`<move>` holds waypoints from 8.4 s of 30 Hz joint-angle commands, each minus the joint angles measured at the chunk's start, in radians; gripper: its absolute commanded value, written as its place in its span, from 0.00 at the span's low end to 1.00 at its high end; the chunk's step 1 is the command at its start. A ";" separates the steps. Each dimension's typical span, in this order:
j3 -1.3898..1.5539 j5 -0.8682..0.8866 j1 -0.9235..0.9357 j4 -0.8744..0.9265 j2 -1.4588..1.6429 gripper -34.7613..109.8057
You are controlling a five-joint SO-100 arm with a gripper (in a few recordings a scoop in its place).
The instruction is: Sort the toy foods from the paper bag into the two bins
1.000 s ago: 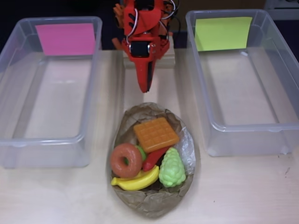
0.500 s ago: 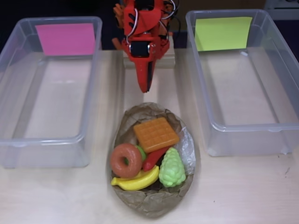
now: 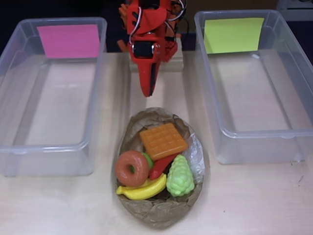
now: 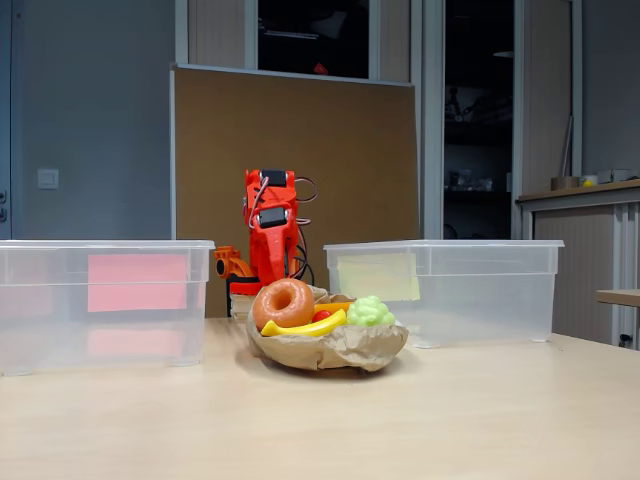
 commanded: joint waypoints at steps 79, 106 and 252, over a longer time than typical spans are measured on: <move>-2.043 -0.038 -0.064 0.302 -2.077 0.28; -1.545 1.407 -1.175 0.132 -1.434 0.24; -2.580 1.187 -0.222 0.545 -2.395 0.24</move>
